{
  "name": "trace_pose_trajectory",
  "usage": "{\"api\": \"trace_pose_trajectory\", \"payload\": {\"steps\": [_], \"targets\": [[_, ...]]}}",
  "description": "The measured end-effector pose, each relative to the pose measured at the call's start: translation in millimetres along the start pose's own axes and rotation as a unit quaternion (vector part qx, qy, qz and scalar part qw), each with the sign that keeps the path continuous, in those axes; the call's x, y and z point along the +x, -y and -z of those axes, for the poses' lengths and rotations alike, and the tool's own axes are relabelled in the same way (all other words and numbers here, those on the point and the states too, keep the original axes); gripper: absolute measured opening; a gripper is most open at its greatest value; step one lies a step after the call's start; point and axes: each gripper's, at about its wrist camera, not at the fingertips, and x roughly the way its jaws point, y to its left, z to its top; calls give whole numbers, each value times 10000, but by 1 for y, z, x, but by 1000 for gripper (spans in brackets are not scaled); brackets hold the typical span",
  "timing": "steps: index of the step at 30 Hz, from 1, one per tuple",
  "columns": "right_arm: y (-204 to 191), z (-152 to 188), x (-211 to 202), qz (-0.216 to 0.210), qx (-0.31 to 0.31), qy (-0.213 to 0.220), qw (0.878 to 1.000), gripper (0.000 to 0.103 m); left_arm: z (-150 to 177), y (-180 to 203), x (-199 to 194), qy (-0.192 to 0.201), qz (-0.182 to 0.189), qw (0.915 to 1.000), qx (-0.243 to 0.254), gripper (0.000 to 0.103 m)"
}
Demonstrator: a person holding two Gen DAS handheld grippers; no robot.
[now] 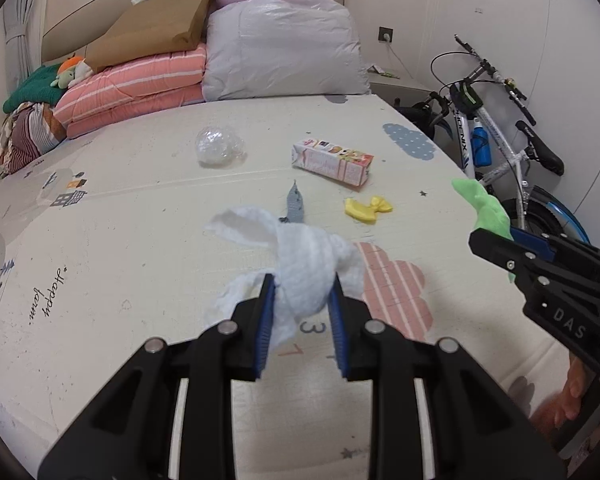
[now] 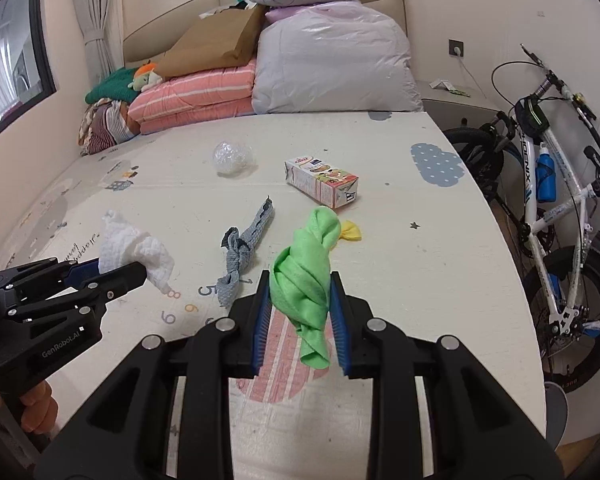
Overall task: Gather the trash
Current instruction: 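Carry the white tissue and green cloth off the bed to the grey bin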
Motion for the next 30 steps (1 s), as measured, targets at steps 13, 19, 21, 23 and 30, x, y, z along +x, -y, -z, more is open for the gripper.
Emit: {"api": "trace_pose_trajectory", "payload": {"steps": [13,19,21,23,30], "targets": [[91,64,-147,714,711,380,9942,26,10,123,-79,395,817,9926,811,26],[168,100,-215,1456,1085,499,9821,26,14,206,-75,208,1416,9826,1180,26],[193,113,-232,1669,1225,516,9770,26,14,236,-71,141,1640,9775,1316,26],[219,125,-246,1846,1383,505,9717,26,11,267,-65,49,1878,9714,1455,26],[293,160,-251,2083,1872,336,9594,26,14,374,-30,-323,2384,9472,2121,26]]}}
